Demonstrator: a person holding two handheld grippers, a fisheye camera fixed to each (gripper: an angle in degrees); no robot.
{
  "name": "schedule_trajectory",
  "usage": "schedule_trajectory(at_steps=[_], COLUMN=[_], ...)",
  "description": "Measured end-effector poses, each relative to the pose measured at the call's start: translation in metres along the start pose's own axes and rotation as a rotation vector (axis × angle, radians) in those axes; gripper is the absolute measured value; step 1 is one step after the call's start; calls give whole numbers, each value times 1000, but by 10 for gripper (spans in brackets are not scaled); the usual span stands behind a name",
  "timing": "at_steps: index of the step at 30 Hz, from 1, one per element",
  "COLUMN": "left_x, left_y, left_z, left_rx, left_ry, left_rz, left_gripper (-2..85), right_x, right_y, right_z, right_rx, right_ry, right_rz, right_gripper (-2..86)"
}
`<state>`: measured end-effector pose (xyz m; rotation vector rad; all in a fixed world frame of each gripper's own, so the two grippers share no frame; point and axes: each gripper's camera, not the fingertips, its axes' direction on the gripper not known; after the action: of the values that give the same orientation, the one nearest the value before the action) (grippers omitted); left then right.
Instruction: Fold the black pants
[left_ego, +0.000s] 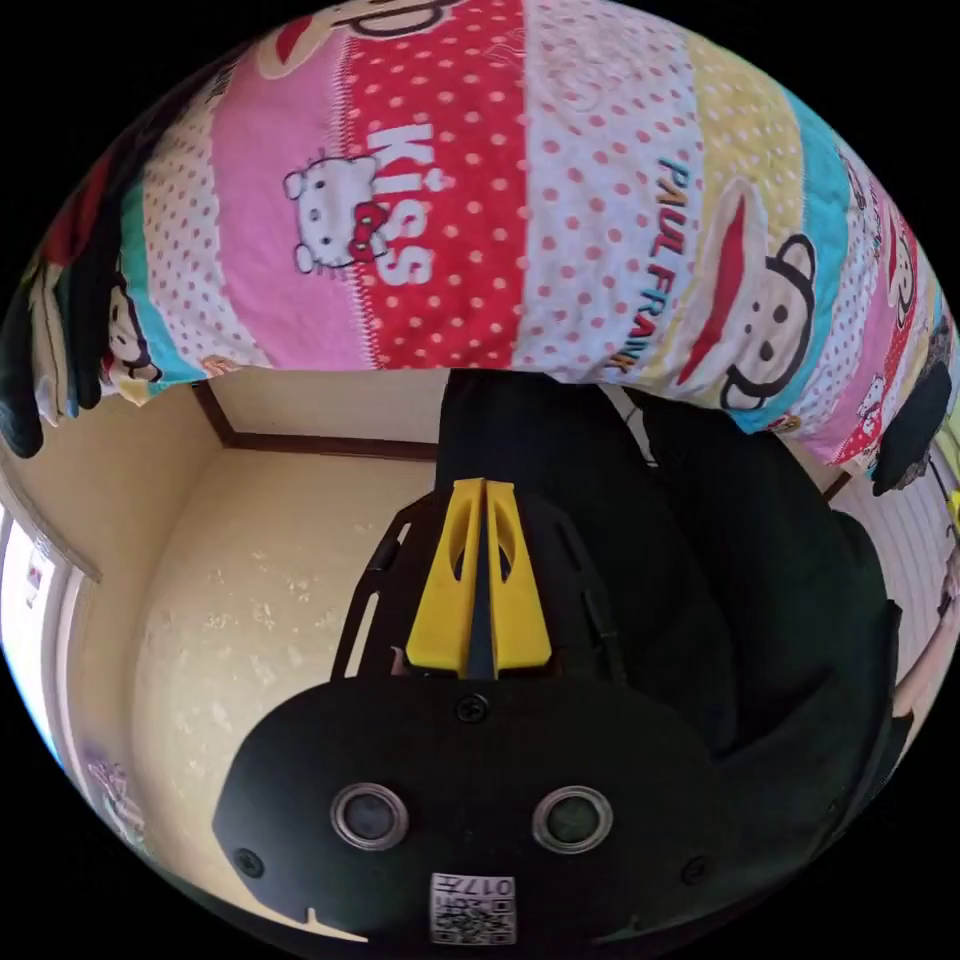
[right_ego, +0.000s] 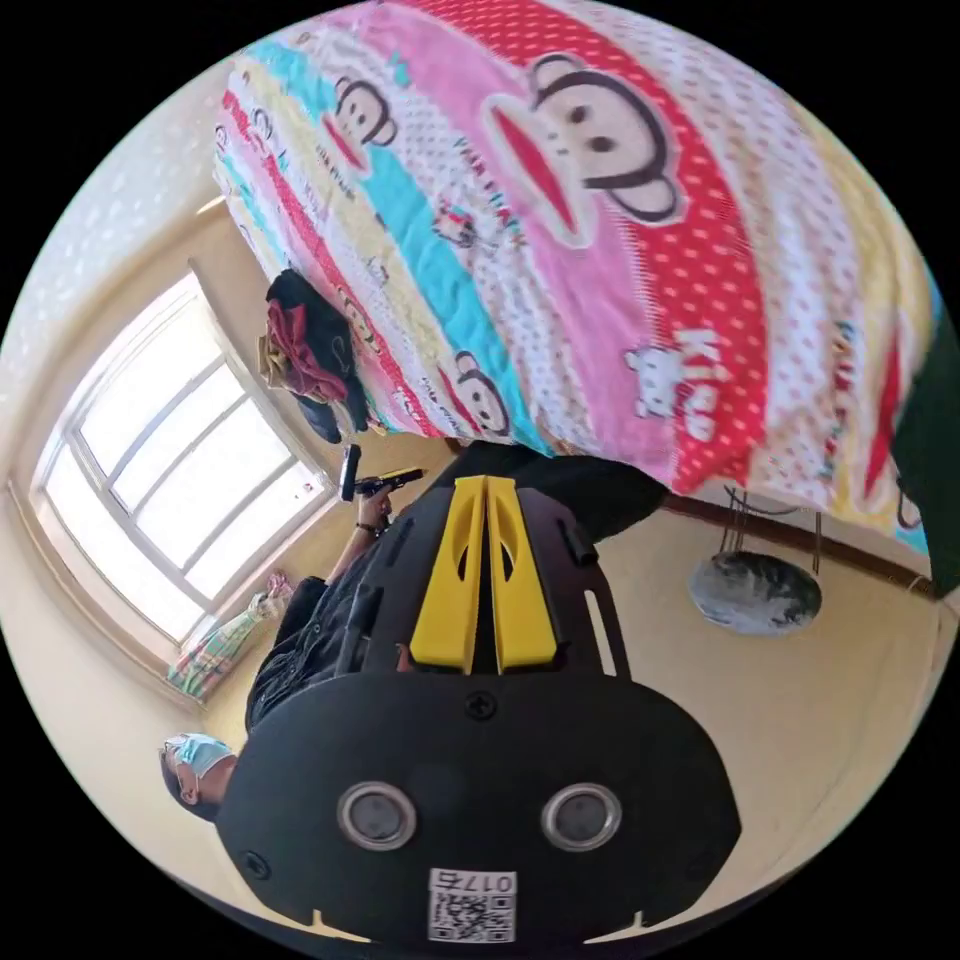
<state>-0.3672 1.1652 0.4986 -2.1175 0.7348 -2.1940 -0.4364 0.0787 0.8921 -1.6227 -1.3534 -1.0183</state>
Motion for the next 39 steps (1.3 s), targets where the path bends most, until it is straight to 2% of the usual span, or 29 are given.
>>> schedule_trajectory(at_steps=[3,8,11,14,19,23,26,28,30,34,39], left_x=[-93,-240,-289,-311,-342,-387,-431,-460,-476,-478,-458], left_y=[40,120,148,167,204,235,271,301,316,326,324], left_z=[-1,-2,14,27,25,-16,-61,-86,-95,-100,-76], left_rx=[62,210,214,259,471,670,932,1143,1227,1231,1158], left_ry=[149,510,602,672,904,880,912,1014,1085,1105,1201], left_rz=[-112,-340,-388,-397,-501,-553,-525,-465,-451,-400,-330], left_gripper=[-6,-6,-6,-5,-6,-5,-4,-1,3,53,83], right_x=[-80,-217,-235,-218,-194,-213,-246,-268,-289,-311,-313], right_y=[-88,-181,-191,-194,-217,-257,-289,-311,-332,-371,-401], right_z=[103,321,445,535,581,583,597,615,638,704,753], right_rx=[-102,-287,-462,-553,-493,-358,-295,-272,-262,-227,-113], right_ry=[19,243,428,540,419,409,422,430,433,438,623], right_rz=[-134,-418,-502,-523,-535,-565,-635,-679,-715,-788,-751], right_gripper=[4,5,4,5,8,18,41,60,82,107,161])
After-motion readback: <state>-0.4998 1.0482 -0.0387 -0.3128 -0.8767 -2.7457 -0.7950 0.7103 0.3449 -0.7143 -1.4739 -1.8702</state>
